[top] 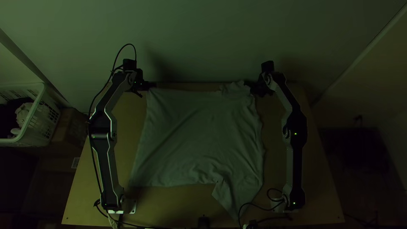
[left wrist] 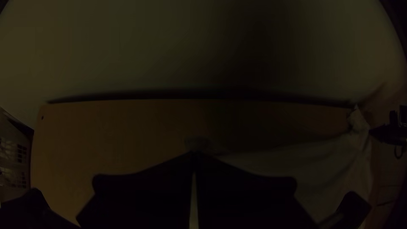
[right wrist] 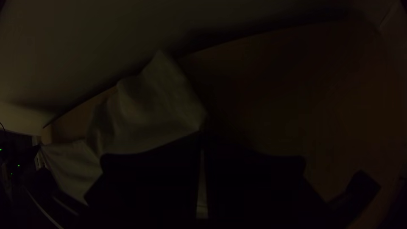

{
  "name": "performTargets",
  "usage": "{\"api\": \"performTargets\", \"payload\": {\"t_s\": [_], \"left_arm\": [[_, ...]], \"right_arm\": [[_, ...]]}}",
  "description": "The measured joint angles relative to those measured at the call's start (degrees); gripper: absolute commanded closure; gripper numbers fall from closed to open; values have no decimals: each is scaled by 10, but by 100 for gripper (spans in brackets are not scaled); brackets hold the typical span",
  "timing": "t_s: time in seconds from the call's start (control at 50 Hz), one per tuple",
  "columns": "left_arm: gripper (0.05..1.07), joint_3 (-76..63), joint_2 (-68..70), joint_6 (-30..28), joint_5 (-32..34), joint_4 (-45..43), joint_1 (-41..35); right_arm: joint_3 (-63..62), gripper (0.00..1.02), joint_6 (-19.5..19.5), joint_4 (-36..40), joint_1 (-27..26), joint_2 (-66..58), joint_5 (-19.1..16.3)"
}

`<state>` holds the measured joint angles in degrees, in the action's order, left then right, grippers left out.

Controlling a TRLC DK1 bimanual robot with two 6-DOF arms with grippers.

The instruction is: Fold the t-shirt

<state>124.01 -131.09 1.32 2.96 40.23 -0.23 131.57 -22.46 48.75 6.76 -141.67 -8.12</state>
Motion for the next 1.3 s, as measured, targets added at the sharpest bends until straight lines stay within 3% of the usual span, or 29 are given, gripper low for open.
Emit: {"api": "performTargets", "payload": {"t_s": [0.56,1.3], "left_arm": [[105,-106,116,2,19,-12,2],[105,-349,247,2,19,-101,2]], "right_arm": [[-61,100,14,46,1,97,2],[-327,100,33,5,9,286,4]]}}
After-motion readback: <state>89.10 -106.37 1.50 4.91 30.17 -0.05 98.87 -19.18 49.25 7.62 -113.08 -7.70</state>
